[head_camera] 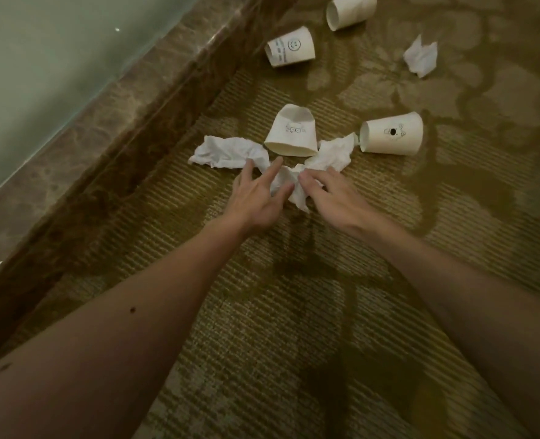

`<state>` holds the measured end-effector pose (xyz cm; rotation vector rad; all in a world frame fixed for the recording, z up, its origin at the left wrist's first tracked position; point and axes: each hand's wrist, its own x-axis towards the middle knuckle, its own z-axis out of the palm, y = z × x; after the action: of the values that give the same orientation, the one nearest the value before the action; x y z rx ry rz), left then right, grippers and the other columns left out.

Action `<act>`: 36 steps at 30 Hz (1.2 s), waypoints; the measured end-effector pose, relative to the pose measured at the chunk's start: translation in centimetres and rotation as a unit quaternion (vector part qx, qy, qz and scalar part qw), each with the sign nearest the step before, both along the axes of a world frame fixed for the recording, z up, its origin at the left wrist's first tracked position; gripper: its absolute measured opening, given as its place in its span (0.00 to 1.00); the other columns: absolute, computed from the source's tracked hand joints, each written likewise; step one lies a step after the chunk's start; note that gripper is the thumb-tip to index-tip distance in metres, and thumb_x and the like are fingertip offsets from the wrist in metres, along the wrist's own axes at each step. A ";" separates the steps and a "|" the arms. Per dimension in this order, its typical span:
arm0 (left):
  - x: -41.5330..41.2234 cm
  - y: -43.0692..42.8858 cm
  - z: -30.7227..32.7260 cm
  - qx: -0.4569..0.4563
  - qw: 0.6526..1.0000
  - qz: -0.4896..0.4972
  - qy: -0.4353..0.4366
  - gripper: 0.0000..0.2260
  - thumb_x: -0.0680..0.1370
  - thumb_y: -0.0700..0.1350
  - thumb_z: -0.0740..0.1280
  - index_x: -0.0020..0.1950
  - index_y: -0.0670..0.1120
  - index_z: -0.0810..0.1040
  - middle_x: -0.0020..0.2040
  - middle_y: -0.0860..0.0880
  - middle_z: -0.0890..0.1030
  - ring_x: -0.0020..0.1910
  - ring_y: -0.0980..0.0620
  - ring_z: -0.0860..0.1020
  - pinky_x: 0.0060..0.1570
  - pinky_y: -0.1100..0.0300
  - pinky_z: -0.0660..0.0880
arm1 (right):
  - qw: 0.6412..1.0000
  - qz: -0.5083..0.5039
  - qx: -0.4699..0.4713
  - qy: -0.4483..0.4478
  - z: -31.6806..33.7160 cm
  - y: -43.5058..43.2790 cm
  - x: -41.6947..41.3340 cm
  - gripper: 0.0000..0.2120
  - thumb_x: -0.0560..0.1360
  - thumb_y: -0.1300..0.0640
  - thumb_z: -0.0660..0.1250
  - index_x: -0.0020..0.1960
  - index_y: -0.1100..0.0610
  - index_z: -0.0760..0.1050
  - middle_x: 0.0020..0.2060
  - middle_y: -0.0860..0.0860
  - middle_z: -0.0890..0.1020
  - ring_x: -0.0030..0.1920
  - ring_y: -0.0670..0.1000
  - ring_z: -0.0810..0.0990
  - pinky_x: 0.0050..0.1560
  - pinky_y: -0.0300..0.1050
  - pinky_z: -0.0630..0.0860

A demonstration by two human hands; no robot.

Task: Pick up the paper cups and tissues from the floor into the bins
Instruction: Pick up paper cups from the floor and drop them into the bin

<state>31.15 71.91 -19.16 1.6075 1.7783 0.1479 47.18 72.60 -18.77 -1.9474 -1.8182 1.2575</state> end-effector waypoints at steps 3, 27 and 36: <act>0.8 1.4 -1.1 -0.015 0.999 -0.038 0.030 0.25 0.83 0.61 0.47 0.80 0.59 0.53 0.81 0.44 0.49 0.79 0.42 0.47 0.75 0.40 0.52 | 0.999 -0.016 0.008 0.032 -0.7 0.9 -0.2 0.28 0.77 0.30 0.50 0.69 0.43 0.70 0.70 0.47 0.72 0.71 0.52 0.66 0.69 0.57 0.65; 0.8 -7.5 -3.8 0.040 0.956 0.180 -0.226 0.18 0.81 0.61 0.58 0.46 0.51 0.82 0.38 0.55 0.84 0.38 0.63 0.81 0.38 0.63 0.76 | 0.918 -0.197 -0.146 0.312 -1.3 -7.2 -3.2 0.24 0.80 0.37 0.54 0.51 0.55 0.79 0.39 0.56 0.86 0.39 0.54 0.86 0.32 0.45 0.79; 0.5 -10.4 -1.7 -0.012 0.895 0.277 -0.351 0.27 0.82 0.60 0.57 0.27 0.54 0.82 0.23 0.52 0.78 0.23 0.58 0.76 0.24 0.66 0.70 | 0.898 -0.176 -0.184 0.359 -1.3 -10.5 -4.5 0.32 0.78 0.32 0.50 0.66 0.54 0.74 0.57 0.54 0.83 0.57 0.51 0.82 0.61 0.56 0.76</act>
<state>31.69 61.50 -20.89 0.8092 1.5668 0.8551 42.72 62.11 -20.08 -1.5278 -0.8728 1.9294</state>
